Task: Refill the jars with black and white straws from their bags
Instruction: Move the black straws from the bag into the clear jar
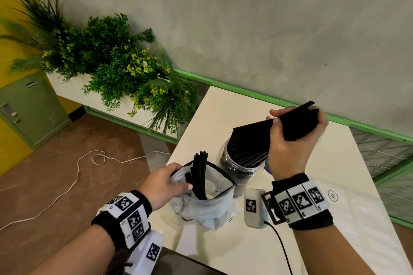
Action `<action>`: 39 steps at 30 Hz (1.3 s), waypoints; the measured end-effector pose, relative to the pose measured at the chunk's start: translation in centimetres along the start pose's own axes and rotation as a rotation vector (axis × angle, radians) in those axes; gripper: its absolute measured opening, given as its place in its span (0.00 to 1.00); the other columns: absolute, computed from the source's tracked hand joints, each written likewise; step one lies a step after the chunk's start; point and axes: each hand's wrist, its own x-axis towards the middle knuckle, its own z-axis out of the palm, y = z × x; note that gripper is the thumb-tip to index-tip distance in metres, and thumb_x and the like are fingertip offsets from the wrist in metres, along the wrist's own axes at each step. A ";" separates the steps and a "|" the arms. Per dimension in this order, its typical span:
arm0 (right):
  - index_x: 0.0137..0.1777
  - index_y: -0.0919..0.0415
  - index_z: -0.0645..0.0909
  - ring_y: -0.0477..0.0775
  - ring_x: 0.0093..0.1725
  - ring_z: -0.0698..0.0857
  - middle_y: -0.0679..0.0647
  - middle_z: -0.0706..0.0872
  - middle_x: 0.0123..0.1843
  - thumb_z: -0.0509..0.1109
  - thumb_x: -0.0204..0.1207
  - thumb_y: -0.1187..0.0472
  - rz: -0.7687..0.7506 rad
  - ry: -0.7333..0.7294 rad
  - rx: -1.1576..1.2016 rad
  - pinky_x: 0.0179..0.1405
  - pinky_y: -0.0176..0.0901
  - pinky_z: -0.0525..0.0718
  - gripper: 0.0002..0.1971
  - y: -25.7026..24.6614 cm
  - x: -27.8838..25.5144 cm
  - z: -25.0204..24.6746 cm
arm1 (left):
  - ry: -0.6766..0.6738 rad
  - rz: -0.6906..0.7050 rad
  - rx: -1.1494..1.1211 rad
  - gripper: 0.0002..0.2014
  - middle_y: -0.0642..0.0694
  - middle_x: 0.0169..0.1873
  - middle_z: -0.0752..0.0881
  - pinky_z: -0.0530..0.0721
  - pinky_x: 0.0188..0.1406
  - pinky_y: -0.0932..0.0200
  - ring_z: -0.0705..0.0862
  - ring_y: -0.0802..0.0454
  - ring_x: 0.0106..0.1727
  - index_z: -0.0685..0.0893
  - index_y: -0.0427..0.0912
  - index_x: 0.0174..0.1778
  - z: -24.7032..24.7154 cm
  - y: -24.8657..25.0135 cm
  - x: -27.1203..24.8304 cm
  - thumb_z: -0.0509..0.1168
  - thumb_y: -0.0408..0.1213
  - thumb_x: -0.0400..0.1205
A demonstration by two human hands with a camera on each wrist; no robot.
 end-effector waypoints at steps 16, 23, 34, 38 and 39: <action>0.65 0.47 0.61 0.45 0.51 0.84 0.45 0.80 0.50 0.61 0.75 0.78 0.073 -0.011 -0.139 0.55 0.36 0.80 0.28 3.9 -1.5 2.4 | 0.001 -0.001 0.003 0.16 0.52 0.42 0.89 0.83 0.49 0.49 0.86 0.54 0.46 0.82 0.52 0.49 0.1 0.0 -0.2 0.75 0.50 0.69; 0.64 0.46 0.63 0.47 0.49 0.82 0.46 0.80 0.48 0.61 0.74 0.78 0.059 -0.022 -0.102 0.56 0.39 0.81 0.28 3.9 -1.3 1.9 | 0.012 0.007 0.038 0.15 0.51 0.41 0.88 0.81 0.47 0.50 0.86 0.54 0.45 0.82 0.51 0.49 0.0 -0.3 -0.1 0.76 0.48 0.70; 0.65 0.54 0.68 0.44 0.51 0.86 0.44 0.89 0.46 0.65 0.76 0.72 0.335 -0.191 -0.299 0.59 0.45 0.82 0.21 7.1 -1.4 2.3 | -0.007 0.025 -0.021 0.13 0.50 0.42 0.89 0.82 0.50 0.50 0.86 0.52 0.47 0.82 0.50 0.50 0.3 0.2 -0.1 0.76 0.44 0.72; 0.56 0.60 0.79 0.46 0.51 0.88 0.47 0.91 0.48 0.72 0.74 0.65 0.473 -0.310 -0.317 0.60 0.53 0.85 0.11 7.3 -0.1 0.5 | -0.009 0.017 -0.009 0.19 0.52 0.44 0.89 0.83 0.51 0.50 0.86 0.55 0.48 0.83 0.50 0.51 0.0 0.1 -0.2 0.75 0.52 0.69; 0.55 0.60 0.81 0.48 0.51 0.88 0.48 0.91 0.49 0.75 0.73 0.61 0.499 -0.316 -0.334 0.59 0.53 0.85 0.12 7.3 0.3 0.0 | -0.010 0.016 -0.010 0.20 0.52 0.44 0.89 0.83 0.51 0.50 0.86 0.55 0.48 0.83 0.50 0.51 0.0 0.0 -0.3 0.73 0.53 0.67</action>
